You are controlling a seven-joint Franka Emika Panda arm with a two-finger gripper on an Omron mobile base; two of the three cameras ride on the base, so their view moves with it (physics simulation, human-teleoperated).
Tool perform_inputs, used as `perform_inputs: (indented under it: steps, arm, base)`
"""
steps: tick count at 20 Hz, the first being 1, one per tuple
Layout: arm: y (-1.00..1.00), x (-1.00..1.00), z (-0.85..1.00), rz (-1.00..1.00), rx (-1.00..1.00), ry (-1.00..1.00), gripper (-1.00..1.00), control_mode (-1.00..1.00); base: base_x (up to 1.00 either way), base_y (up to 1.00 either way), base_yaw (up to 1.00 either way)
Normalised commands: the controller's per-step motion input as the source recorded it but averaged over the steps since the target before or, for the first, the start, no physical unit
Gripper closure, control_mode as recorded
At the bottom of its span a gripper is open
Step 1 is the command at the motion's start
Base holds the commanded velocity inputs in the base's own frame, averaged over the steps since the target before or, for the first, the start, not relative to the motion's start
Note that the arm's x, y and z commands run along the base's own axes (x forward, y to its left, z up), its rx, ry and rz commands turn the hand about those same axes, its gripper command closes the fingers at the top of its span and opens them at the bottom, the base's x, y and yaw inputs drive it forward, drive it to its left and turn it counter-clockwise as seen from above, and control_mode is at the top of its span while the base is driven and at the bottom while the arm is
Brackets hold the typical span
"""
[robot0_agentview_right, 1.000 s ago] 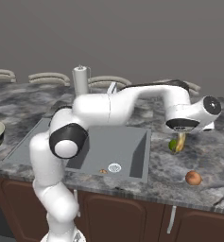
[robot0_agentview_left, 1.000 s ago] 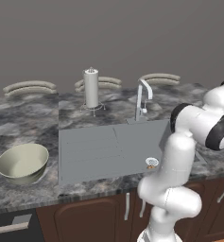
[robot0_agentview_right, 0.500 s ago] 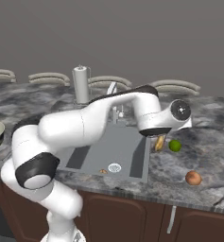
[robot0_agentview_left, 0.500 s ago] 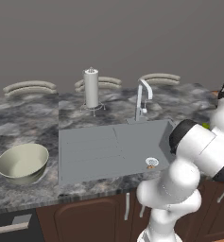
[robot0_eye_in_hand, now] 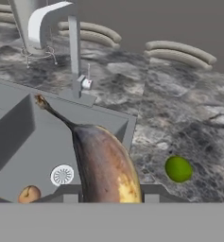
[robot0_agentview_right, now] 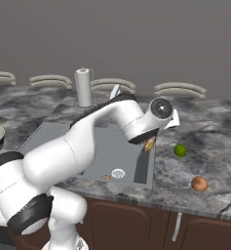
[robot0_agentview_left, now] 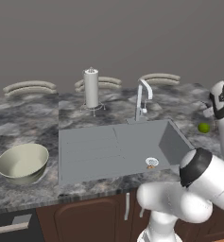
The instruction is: There is a mixed pile of frozen fruits and vegetables on the counter. Locate all the frozen vegetables and place the items in a bowl on the counter. Take all the frozen fruits and defrost them in a running sink.
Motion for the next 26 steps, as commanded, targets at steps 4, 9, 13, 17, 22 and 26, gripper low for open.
perform_inputs:
  steps: [4,9,13,17,22,26]
  arm:
    - [0.53,-0.09,0.03,0.0,-0.06,0.0,1.0,-1.0]
    - [0.4,-0.06,0.0,0.0,-0.04,0.0,1.0,-1.0]
    - [0.31,-0.02,0.0,0.0,-0.03,0.0,1.0,-1.0]
    - [0.27,0.0,0.0,0.0,-0.02,0.03,1.0,-1.0]
    - [0.25,0.0,0.0,0.0,0.0,0.13,1.0,-1.0]
    - [0.15,0.0,0.0,0.0,0.0,0.17,1.0,-1.0]
  base:
    - [0.0,0.0,0.0]
    - [0.0,0.0,0.0]
    - [0.0,0.0,0.0]
    - [0.0,0.0,0.0]
    - [0.0,0.0,0.0]
    - [0.0,0.0,0.0]
